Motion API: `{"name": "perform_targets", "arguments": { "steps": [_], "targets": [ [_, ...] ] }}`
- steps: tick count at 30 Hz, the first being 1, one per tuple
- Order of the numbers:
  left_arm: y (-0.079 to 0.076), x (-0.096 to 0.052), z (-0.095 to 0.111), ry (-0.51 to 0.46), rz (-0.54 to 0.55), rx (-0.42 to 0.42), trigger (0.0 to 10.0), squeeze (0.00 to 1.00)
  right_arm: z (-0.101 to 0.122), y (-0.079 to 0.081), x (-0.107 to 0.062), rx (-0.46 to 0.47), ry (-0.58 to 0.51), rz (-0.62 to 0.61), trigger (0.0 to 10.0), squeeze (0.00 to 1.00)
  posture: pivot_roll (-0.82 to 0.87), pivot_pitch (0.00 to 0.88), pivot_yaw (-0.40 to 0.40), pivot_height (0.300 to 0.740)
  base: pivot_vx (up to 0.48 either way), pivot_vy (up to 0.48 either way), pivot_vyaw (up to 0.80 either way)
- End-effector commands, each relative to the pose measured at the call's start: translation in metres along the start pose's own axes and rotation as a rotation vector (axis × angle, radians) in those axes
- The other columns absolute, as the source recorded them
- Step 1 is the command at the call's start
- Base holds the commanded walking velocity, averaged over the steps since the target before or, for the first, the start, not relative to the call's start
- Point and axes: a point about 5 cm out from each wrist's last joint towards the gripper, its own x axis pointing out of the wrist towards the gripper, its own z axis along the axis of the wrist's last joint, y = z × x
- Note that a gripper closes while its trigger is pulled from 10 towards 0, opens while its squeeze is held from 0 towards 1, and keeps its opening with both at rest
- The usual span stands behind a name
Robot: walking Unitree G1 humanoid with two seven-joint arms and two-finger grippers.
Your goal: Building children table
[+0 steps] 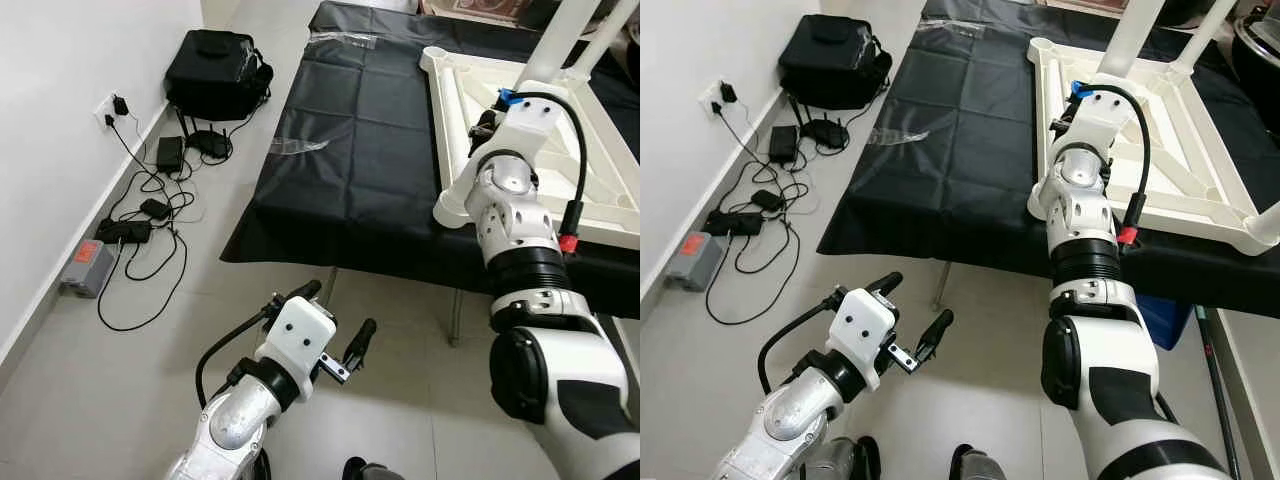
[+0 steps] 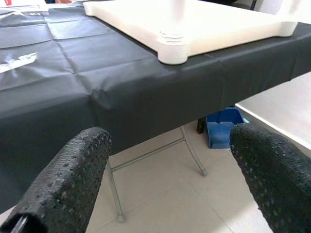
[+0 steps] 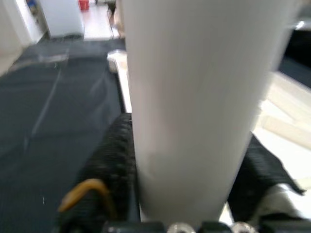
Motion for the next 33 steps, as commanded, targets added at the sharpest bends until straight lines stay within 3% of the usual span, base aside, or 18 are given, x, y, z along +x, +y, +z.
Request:
{"name": "perform_targets", "arguments": {
  "steps": [1,2,3,4,8,11,12,14,15,16,17,18,20,22,27,29,33],
  "targets": [
    [-0.004,-0.001,-0.005,0.022,-0.013,-0.001,10.0,0.0,-0.014,0.013,-0.002,0.017,0.043,0.147,10.0,1.0,0.13,0.169,-0.099,0.74,0.0,0.0,0.0],
    [-0.004,-0.001,-0.006,0.021,-0.011,-0.002,10.0,0.0,-0.011,0.025,-0.005,0.038,0.022,0.283,10.0,1.0,0.13,0.167,-0.1,0.74,0.0,0.0,0.0],
    [-0.004,-0.001,-0.006,0.021,-0.011,-0.002,10.0,0.0,-0.011,0.025,-0.005,0.038,0.022,0.283,10.0,1.0,0.13,0.167,-0.1,0.74,0.0,0.0,0.0],
    [-0.004,-0.001,-0.006,0.021,-0.009,-0.001,10.0,0.0,-0.011,0.032,-0.007,0.052,0.007,0.408,10.0,1.0,0.13,0.161,-0.101,0.74,0.0,0.0,0.0],
    [-0.004,-0.001,-0.007,0.021,-0.008,-0.001,10.0,0.0,-0.009,0.029,-0.006,0.042,-0.014,0.461,10.0,1.0,0.14,0.159,-0.102,0.74,0.0,0.0,0.0],
    [-0.004,-0.002,-0.007,0.021,-0.007,0.0,10.0,0.0,-0.005,0.02,-0.006,0.049,-0.034,0.654,10.0,1.0,0.13,0.15,-0.096,0.74,0.0,0.0,0.0],
    [-0.004,-0.002,-0.008,0.022,-0.008,0.001,10.0,0.0,-0.006,0.02,-0.009,0.073,-0.012,0.758,10.0,0.87,0.13,0.146,-0.097,0.74,0.0,0.0,0.0],
    [-0.004,-0.002,-0.008,0.022,-0.008,0.001,10.0,0.0,-0.006,0.02,-0.009,0.073,-0.012,0.758,10.0,0.87,0.13,0.146,-0.097,0.74,0.0,0.0,0.0],
    [-0.004,-0.002,-0.008,0.023,-0.009,0.001,10.0,0.0,-0.007,0.02,-0.012,0.09,0.006,0.834,10.0,0.7,0.13,0.146,-0.096,0.74,0.0,0.0,0.0],
    [-0.004,-0.002,-0.008,0.024,-0.01,0.001,10.0,0.0,-0.009,0.021,-0.016,0.098,0.02,0.916,10.0,0.0,0.14,0.146,-0.096,0.74,0.0,0.0,0.0],
    [-0.004,-0.002,-0.008,0.024,-0.01,0.001,10.0,0.0,-0.009,0.021,-0.016,0.098,0.02,0.916,10.0,0.0,0.14,0.146,-0.096,0.74,0.0,0.0,0.0],
    [-0.004,-0.002,-0.008,0.024,-0.013,0.002,10.0,0.0,-0.012,0.022,-0.022,0.095,0.031,1.006,10.0,0.0,0.14,0.15,-0.097,0.74,0.0,0.0,0.0],
    [-0.004,-0.002,-0.008,0.023,-0.014,0.003,10.0,0.0,-0.016,0.023,-0.026,0.089,0.046,1.072,10.0,0.0,0.14,0.151,-0.099,0.74,0.0,0.0,0.0],
    [-0.004,-0.002,-0.007,0.022,-0.013,0.004,10.0,0.0,-0.017,0.024,-0.026,0.059,0.035,1.076,10.0,0.0,0.14,0.151,-0.099,0.74,0.0,0.0,0.0],
    [-0.004,-0.002,-0.007,0.02,-0.012,0.005,10.0,0.0,-0.014,0.028,-0.02,0.016,-0.011,1.01,10.0,0.0,0.14,0.156,-0.098,0.74,0.0,0.0,0.0],
    [-0.004,-0.002,-0.007,0.019,-0.015,0.005,10.0,0.0,-0.004,0.036,-0.014,0.013,-0.039,0.94,10.0,0.0,0.14,0.16,-0.101,0.74,0.0,0.0,0.0],
    [-0.005,-0.003,-0.007,0.018,-0.015,0.002,10.0,0.0,0.004,0.046,-0.012,0.009,-0.053,0.914,10.0,0.0,0.14,0.159,-0.103,0.74,0.0,0.0,0.0]
  ]
}}
